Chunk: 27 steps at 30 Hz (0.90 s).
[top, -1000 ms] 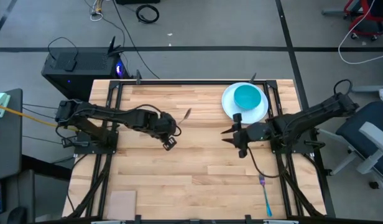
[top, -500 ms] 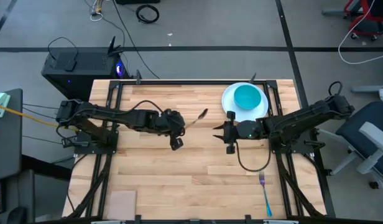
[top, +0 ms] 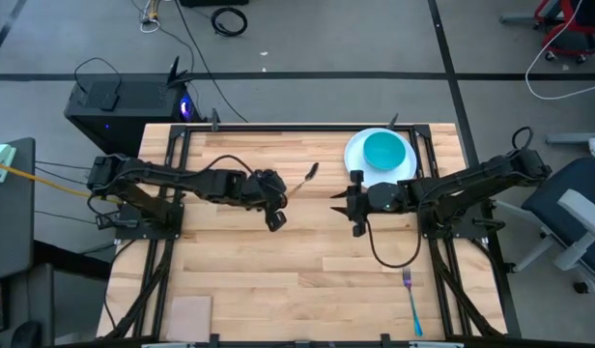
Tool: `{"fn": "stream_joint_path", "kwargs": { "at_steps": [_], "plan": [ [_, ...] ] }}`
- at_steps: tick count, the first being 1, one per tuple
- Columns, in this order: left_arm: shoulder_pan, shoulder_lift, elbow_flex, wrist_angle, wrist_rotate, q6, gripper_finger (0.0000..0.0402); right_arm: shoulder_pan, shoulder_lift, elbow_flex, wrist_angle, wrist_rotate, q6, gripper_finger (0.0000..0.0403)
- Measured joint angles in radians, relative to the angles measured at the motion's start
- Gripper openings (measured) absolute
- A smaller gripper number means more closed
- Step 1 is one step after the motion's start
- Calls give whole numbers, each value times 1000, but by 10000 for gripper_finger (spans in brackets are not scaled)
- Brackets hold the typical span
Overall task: Set table place
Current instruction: Put the yellow spoon into the green bowl
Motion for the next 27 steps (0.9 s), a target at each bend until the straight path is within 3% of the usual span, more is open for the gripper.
{"fn": "stream_joint_path", "kwargs": {
  "at_steps": [6, 13, 20, 27],
  "plan": [
    [30, 17, 0, -120, 11, -102, 39, 20, 0, 60, -9, 0, -53, 139],
    [53, 126, 40, -171, 149, -106, 39, 20, 19, 210, -213, 0, -65, 139],
    [54, 293, 311, -428, 184, -19, 39, 20, 125, 356, -436, -15, -59, 139],
    [65, 432, 576, -764, 272, 122, 39, 20, 200, 397, -547, -19, -80, 139]
  ]
}}
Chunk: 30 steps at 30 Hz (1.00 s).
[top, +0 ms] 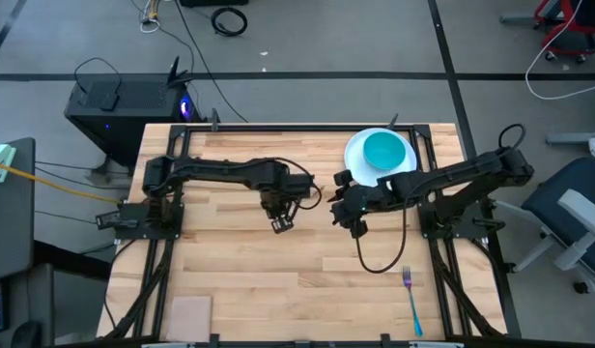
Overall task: Set table place
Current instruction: Put the yellow spoon into the green bowl
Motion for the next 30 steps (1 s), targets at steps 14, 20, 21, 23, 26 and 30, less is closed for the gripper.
{"fn": "stream_joint_path", "kwargs": {
  "at_steps": [14, 20, 21, 23, 26, 30],
  "plan": [
    [-17, 101, 81, -157, 59, 273, 38, -5, 7, -3, -9, -233, 127, 139],
    [-55, 96, 81, -156, -94, 283, 38, -5, 9, -3, -20, -269, 140, 139],
    [-62, 96, 81, -155, -118, 283, 38, -5, 9, -3, -20, -269, 141, 139],
    [-76, 96, 81, -153, -156, 283, 38, -5, 9, -3, -20, -269, 157, 139],
    [-98, 96, 81, -144, -221, 282, 38, -5, 9, -3, -22, -276, 166, 139],
    [-121, 96, 81, -134, -293, 276, 38, -4, 9, -3, -22, -288, 172, 139]
  ]
}}
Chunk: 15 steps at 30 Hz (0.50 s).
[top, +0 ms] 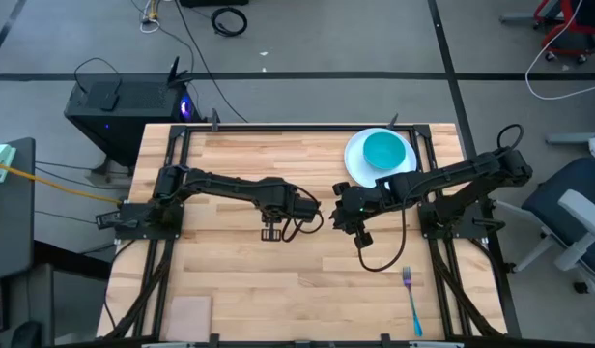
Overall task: Set table place
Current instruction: Put the yellow spoon into the green bowl
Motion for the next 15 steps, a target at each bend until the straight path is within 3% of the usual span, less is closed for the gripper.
{"fn": "stream_joint_path", "kwargs": {
  "at_steps": [15],
  "plan": [
    [-46, -2, -1, 78, -75, 4, 38, 0, 0, 0, -21, 0, 5, 139]
  ]
}}
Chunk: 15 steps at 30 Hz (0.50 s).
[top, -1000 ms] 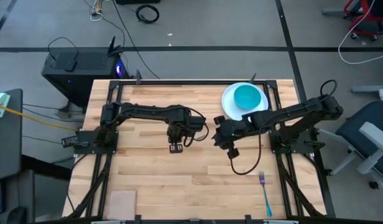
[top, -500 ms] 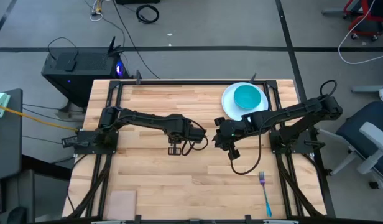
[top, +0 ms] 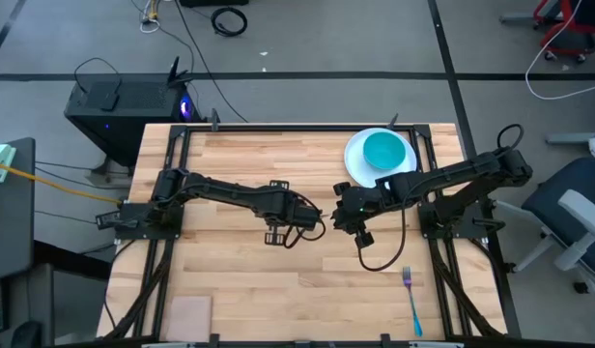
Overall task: Set table place
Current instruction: Put the yellow spoon into the green bowl
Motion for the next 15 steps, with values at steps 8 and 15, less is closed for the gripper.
{"fn": "stream_joint_path", "kwargs": {
  "at_steps": [8, 15],
  "plan": [
    [-10, -20, 0, 36, -3, 0, 38, 0, 0, 0, 0, 1, -1, 139],
    [-25, -21, 0, 34, -3, -4, 38, 0, 0, 0, 0, 1, -17, 139]
  ]
}}
